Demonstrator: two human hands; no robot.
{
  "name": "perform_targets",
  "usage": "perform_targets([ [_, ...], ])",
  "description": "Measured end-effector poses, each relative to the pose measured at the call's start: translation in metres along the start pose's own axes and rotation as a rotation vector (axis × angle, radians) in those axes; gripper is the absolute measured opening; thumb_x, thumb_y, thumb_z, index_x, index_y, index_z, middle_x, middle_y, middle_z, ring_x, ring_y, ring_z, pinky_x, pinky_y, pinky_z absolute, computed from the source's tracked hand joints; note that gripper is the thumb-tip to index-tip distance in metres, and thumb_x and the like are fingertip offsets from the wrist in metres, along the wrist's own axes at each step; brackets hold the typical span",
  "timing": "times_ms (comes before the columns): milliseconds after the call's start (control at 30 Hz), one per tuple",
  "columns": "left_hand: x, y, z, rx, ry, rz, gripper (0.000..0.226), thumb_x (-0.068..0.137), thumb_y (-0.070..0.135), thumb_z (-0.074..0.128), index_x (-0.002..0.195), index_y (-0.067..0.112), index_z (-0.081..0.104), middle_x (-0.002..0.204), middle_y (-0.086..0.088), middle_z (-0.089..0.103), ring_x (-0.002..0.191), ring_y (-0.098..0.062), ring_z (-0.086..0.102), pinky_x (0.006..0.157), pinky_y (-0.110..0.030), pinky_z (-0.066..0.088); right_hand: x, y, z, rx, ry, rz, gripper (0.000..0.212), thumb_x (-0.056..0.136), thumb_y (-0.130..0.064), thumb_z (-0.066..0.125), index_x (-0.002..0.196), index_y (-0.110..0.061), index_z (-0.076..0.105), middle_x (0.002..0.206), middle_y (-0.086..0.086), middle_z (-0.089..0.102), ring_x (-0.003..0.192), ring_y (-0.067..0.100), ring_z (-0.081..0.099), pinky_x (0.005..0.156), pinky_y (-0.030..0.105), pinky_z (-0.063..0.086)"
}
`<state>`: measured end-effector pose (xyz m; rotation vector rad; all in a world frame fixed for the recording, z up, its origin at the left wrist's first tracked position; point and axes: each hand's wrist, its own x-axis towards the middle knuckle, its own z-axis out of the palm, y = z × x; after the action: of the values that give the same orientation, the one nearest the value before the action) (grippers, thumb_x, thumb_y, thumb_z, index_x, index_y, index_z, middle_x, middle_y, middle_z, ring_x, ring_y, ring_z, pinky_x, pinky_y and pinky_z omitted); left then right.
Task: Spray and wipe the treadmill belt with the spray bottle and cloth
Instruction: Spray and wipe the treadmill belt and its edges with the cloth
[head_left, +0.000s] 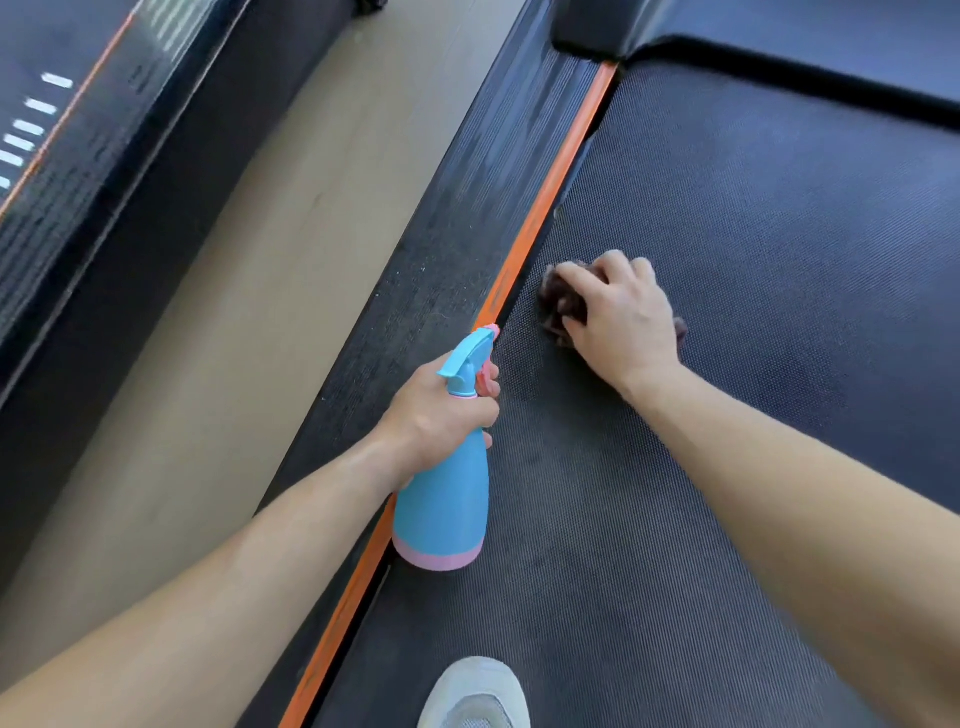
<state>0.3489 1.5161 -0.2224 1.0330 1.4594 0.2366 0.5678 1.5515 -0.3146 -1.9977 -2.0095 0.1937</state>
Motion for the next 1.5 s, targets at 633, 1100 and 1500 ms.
perform_targets([
  [633, -0.003, 0.006, 0.003, 0.071, -0.027, 0.006, 0.033, 0.09, -0.003, 0.063, 0.113, 0.018, 0.07, 0.114, -0.012, 0.073, 0.077, -0.025, 0.073, 0.055, -0.015, 0.053, -0.102, 0.005, -0.01, 0.035, -0.059, -0.257, 0.058, 0.072, -0.033, 0.075, 0.127, -0.021, 0.059, 0.106, 0.012, 0.055, 0.089, 0.035, 0.05, 0.068, 0.048, 0.052],
  [1100, -0.016, -0.015, -0.021, 0.022, 0.018, 0.016, 0.055, 0.075, 0.009, 0.066, 0.121, 0.038, 0.07, 0.108, -0.004, 0.072, 0.073, -0.024, 0.069, 0.076, -0.039, 0.066, -0.071, -0.044, 0.007, -0.044, -0.031, -0.214, 0.058, 0.073, -0.033, 0.079, 0.126, -0.018, 0.06, 0.108, 0.013, 0.056, 0.089, 0.036, 0.051, 0.065, 0.045, 0.051],
  [1500, -0.027, -0.011, -0.022, 0.024, 0.024, -0.029, 0.058, 0.066, 0.014, 0.064, 0.123, 0.024, 0.069, 0.116, -0.012, 0.072, 0.072, -0.027, 0.069, 0.071, -0.034, 0.062, -0.036, -0.062, 0.01, -0.108, -0.095, -0.048, 0.053, 0.077, -0.035, 0.079, 0.124, -0.018, 0.06, 0.112, 0.012, 0.056, 0.097, 0.037, 0.053, 0.066, 0.046, 0.052],
])
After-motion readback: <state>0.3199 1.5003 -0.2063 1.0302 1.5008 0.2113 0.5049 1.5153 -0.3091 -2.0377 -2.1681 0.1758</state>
